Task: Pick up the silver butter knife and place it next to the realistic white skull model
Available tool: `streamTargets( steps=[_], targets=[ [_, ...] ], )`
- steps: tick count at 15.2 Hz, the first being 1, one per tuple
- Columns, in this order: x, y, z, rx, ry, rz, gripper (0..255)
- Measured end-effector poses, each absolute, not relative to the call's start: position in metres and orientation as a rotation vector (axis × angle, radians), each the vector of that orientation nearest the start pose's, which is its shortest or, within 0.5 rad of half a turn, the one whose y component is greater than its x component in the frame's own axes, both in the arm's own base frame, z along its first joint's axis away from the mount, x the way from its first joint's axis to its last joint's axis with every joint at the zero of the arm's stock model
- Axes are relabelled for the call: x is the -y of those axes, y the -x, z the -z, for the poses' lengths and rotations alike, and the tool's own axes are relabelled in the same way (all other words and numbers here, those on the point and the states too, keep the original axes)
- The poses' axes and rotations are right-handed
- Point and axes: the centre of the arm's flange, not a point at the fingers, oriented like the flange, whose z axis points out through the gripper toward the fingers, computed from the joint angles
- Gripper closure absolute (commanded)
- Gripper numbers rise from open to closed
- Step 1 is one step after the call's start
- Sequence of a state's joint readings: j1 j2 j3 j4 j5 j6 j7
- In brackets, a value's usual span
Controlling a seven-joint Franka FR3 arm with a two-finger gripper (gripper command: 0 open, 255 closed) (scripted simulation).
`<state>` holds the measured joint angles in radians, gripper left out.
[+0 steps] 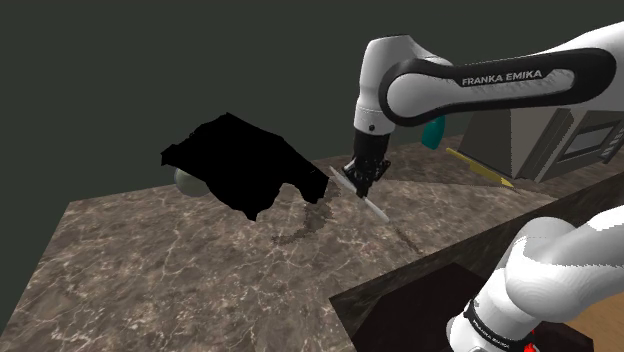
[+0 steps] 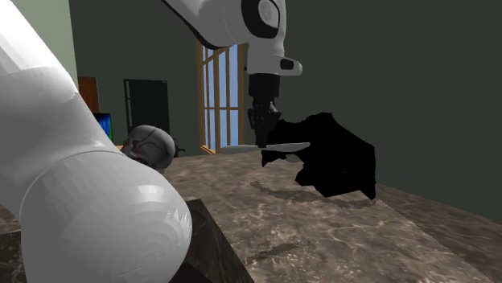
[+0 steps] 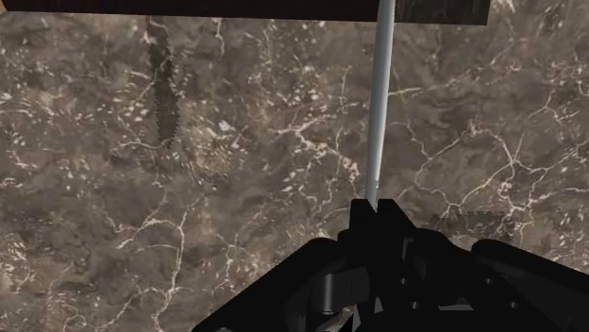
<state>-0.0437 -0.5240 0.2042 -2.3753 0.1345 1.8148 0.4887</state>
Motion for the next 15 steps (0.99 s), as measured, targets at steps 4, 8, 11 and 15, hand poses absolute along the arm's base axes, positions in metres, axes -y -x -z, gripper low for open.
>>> streamTargets(
  steps=[4,8,11,15],
  targets=[
    [-0.080,-0.383,-0.528,-0.610,3.067,-0.078,255],
    [-0.081,-0.383,-0.549,-0.610,3.067,-0.078,255],
    [-0.081,-0.383,-0.564,-0.610,3.067,-0.078,255],
    [-0.080,-0.383,-0.586,-0.610,3.067,-0.078,255]
  ],
)
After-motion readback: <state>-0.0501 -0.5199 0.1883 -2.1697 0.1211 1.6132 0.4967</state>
